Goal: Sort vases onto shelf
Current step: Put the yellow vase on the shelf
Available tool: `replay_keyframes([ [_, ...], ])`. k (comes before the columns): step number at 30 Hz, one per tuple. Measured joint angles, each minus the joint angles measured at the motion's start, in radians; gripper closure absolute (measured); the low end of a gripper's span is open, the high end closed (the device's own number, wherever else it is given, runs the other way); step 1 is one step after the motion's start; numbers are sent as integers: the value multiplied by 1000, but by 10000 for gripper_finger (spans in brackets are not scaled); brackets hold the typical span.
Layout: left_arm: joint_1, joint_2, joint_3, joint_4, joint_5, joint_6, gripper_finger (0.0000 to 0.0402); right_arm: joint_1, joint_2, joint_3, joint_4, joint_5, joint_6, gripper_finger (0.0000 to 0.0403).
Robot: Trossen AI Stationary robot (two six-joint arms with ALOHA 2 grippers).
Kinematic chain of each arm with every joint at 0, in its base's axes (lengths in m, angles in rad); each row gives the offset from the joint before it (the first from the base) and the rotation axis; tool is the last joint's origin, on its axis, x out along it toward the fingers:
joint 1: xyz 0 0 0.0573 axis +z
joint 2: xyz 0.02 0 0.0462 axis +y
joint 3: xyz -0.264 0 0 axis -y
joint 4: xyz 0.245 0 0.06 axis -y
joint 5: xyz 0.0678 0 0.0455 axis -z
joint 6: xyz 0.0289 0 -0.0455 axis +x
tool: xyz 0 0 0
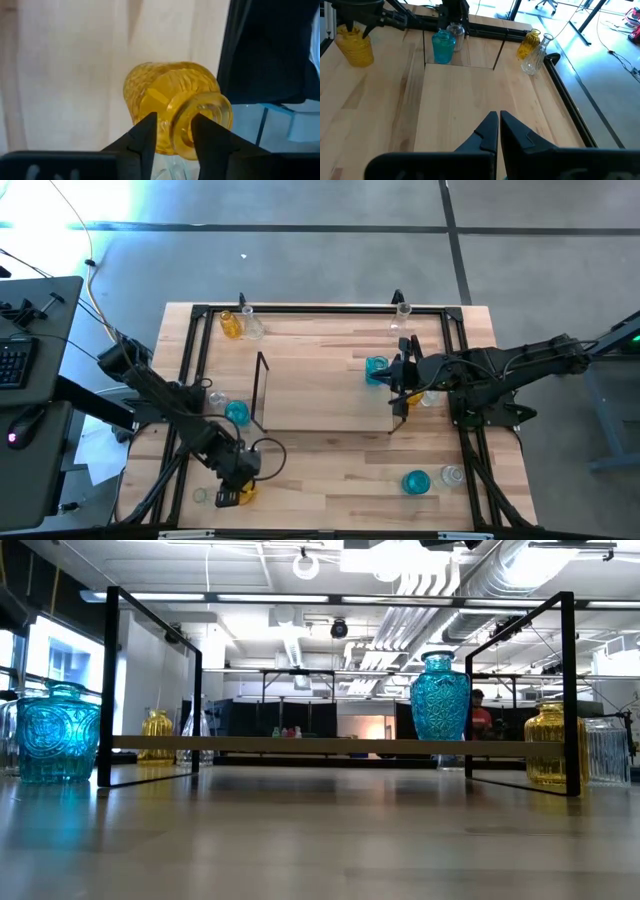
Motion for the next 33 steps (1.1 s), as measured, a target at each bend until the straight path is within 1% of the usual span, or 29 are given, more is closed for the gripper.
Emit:
replay_keyframes([
  [4, -1, -8, 6, -5, 2, 13, 363, 0, 0, 0, 0, 0, 0, 403],
  [5, -1, -8, 18, -13, -1, 24, 373, 0, 0, 0, 0, 0, 0, 403],
  [8, 3, -13, 75, -43, -17, 54, 374, 0, 0, 0, 0, 0, -2, 403],
  [11, 22, -14, 150, -96, -57, 114, 374, 0, 0, 0, 1, 0, -4, 403],
  [15, 95, -14, 259, -168, -92, 195, 374, 0, 0, 0, -10, 0, -6, 403],
  [20, 225, -14, 383, -237, -110, 308, 374, 4, -7, 0, -32, 1, -19, 403],
  [24, 372, -14, 478, -259, -104, 405, 374, 36, -34, 0, -48, 12, -19, 403],
  [28, 539, 2, 567, -252, -33, 558, 374, 90, -77, 0, -59, 89, -8, 403],
  [33, 723, 104, 667, -307, 54, 707, 374, 140, -110, 0, -90, 166, 28, 403],
])
